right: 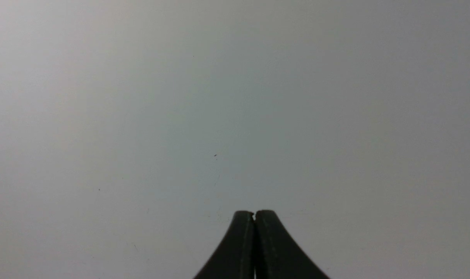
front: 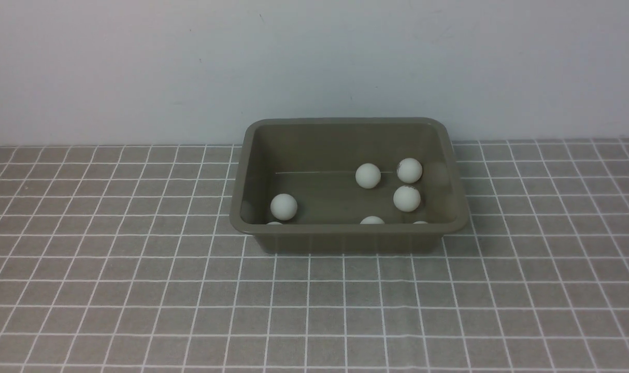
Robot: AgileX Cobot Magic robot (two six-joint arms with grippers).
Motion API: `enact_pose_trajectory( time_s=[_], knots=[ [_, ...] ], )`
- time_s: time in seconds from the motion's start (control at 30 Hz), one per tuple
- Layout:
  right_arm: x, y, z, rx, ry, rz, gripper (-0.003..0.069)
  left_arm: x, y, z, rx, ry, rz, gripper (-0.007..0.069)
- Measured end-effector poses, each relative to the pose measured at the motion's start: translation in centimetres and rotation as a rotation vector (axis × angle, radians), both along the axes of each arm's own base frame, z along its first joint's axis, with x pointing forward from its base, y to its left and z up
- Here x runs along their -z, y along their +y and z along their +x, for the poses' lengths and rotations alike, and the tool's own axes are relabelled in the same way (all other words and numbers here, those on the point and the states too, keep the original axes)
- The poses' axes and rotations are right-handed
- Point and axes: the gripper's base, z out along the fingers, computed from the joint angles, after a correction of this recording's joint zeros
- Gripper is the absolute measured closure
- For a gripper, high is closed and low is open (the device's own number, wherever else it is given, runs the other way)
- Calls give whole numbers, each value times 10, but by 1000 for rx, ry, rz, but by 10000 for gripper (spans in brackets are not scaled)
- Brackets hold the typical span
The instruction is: Put the table tennis balls into the box on the grey coffee tablecloth.
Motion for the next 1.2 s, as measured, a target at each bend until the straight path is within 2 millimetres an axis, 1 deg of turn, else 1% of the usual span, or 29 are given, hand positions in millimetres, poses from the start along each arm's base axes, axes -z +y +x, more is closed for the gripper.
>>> enact_pose_trajectory(
  time_s=[0.07, 0.17, 0.27, 0.37, 0.43, 0.5, 1.2],
  knots=[
    [0, 0, 0, 0, 0, 0, 671, 9, 0, 5, -38, 15, 8, 629],
    [0, 0, 0, 0, 0, 0, 671, 46, 0, 21, -127, 56, 33, 629],
    [0, 0, 0, 0, 1, 1, 671, 75, 2, 27, -185, 76, 40, 629],
    [0, 0, 0, 0, 1, 1, 671, 117, 3, 32, -206, 145, 66, 629],
    [0, 0, 0, 0, 0, 1, 669, 131, 3, 33, -206, 191, 77, 629],
    [0, 0, 0, 0, 1, 1, 669, 134, 3, 32, -204, 218, 82, 629],
    [0, 0, 0, 0, 0, 0, 669, 134, 4, 32, -210, 219, 84, 629]
  ],
)
